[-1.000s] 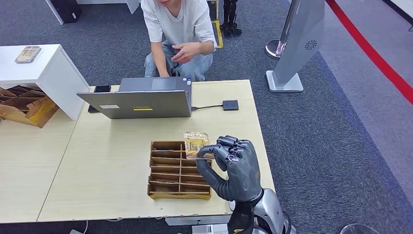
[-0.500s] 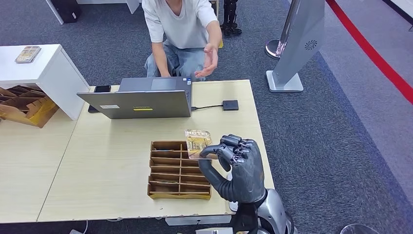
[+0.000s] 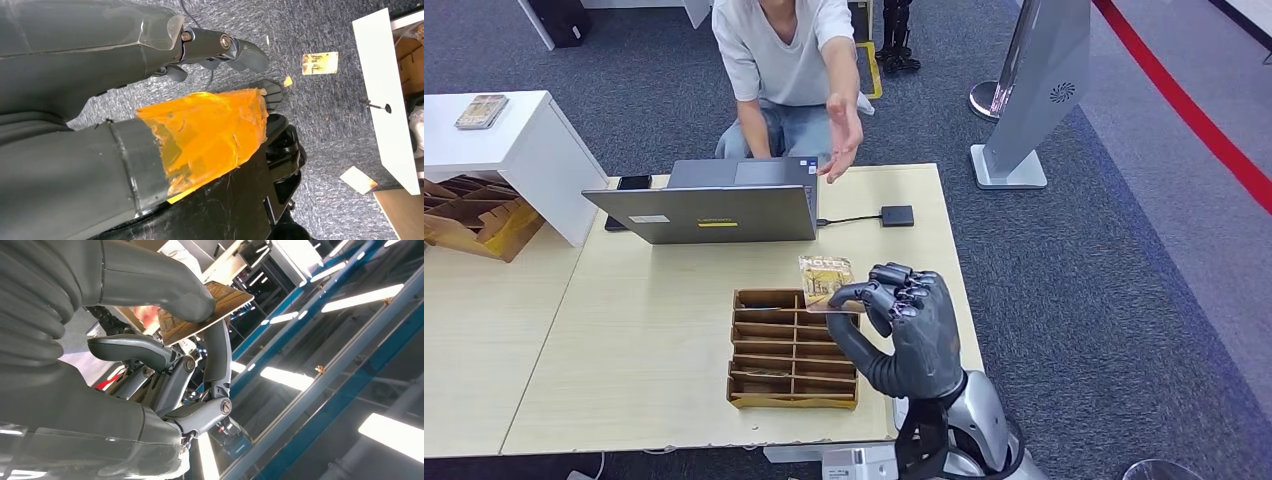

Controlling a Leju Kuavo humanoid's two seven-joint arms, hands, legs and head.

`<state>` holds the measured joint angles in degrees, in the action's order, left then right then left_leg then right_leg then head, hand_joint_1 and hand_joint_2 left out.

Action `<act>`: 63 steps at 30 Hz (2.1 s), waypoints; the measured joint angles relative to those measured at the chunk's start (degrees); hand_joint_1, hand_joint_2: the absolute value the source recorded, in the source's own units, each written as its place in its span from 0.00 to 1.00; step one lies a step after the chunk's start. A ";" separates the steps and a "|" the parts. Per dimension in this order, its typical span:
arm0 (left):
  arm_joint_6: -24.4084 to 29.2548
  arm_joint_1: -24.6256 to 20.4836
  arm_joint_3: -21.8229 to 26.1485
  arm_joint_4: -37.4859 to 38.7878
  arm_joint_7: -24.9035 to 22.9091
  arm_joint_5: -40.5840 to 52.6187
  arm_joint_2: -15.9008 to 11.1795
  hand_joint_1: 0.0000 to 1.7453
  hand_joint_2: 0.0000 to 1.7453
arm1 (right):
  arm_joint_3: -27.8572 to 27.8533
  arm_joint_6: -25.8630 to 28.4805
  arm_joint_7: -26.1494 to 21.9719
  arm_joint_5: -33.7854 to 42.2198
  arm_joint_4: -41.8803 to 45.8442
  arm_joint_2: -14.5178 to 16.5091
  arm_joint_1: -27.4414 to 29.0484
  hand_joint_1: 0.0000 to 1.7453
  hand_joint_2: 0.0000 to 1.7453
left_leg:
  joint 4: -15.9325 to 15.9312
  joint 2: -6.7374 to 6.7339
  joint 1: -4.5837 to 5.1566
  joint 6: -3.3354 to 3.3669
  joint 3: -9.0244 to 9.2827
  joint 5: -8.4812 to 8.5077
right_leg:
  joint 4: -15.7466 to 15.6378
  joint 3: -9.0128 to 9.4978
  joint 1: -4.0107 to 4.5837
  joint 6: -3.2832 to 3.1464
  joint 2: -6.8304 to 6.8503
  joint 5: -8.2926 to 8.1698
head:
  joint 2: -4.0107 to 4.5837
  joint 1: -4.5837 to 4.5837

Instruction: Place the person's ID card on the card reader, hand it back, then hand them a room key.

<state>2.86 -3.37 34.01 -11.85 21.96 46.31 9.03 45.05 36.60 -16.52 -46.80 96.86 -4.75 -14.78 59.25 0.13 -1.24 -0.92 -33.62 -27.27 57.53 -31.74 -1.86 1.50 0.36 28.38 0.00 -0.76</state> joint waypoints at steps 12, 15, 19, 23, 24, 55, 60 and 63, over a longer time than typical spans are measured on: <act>-0.19 -0.20 -0.01 0.00 -0.04 0.32 0.00 0.00 0.00 | -0.15 -0.56 0.26 -0.02 -3.64 0.87 -1.97 1.00 1.00 | 0.00 0.00 0.00 0.00 0.00 0.00 | 0.00 0.00 0.00 0.00 0.00 0.00 | 0.00 0.01; -0.29 -0.38 -0.02 0.00 -0.12 0.48 0.00 0.00 0.00 | -0.16 -0.99 0.76 -0.75 -5.74 1.39 -3.22 1.00 1.00 | 0.00 0.00 0.00 0.00 0.00 0.01 | 0.00 0.00 0.00 -0.01 0.00 -0.01 | 0.00 0.01; -0.45 -0.64 -0.02 0.00 -0.27 0.66 -0.03 0.00 0.00 | -0.16 -1.32 1.41 -1.55 -8.10 2.01 -4.56 1.00 1.00 | 0.00 0.01 0.00 0.00 0.00 0.02 | 0.01 0.01 0.00 -0.01 0.01 -0.01 | 0.00 0.01; -0.48 -0.76 -0.02 0.00 -0.31 0.68 -0.08 0.00 0.00 | -0.16 -1.34 1.46 -1.74 -9.17 2.33 -5.11 1.00 1.00 | 0.00 0.01 0.00 0.00 -0.01 0.01 | 0.01 0.00 0.00 -0.01 0.01 -0.01 | 0.00 0.01; -0.48 -0.77 -0.02 0.00 -0.31 0.69 -0.09 0.00 0.00 | -0.16 -1.35 1.47 -1.77 -9.38 2.37 -5.20 1.00 1.00 | 0.00 0.01 0.00 0.00 -0.01 0.01 | 0.01 0.00 0.00 -0.01 0.01 -0.01 | 0.00 0.01; -0.36 -1.14 -0.04 0.00 -0.84 1.17 -0.32 0.00 0.00 | 1.09 -8.54 9.63 -4.19 -27.51 5.16 -14.56 0.00 0.00 | 0.00 0.01 0.00 0.00 0.00 0.04 | 0.03 0.01 0.00 0.00 0.00 -0.03 | 0.00 0.01; -0.24 -1.14 -0.04 0.00 -0.89 1.16 -0.48 0.00 0.00 | 1.47 -8.48 9.54 -3.96 -27.87 5.19 -14.57 0.00 0.00 | 0.00 0.01 0.00 0.00 -0.01 0.04 | 0.02 0.00 0.00 0.00 0.01 -0.03 | 0.00 0.00; -0.10 -1.14 -0.04 0.00 -0.89 1.14 -0.52 0.00 0.00 | 1.68 -8.34 9.40 -3.81 -27.93 5.19 -14.58 0.00 0.00 | 0.00 0.01 0.00 0.00 -0.01 0.04 | 0.02 -0.01 0.00 0.00 0.01 -0.03 | 0.00 0.01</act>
<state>2.77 -4.51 33.97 -11.85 21.07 47.45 8.51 46.73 28.26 -7.11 -50.61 68.94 0.44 -29.35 59.25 0.14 -1.25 -0.92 -33.63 -27.23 57.56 -31.74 -1.86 1.50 0.36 28.35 0.00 -0.76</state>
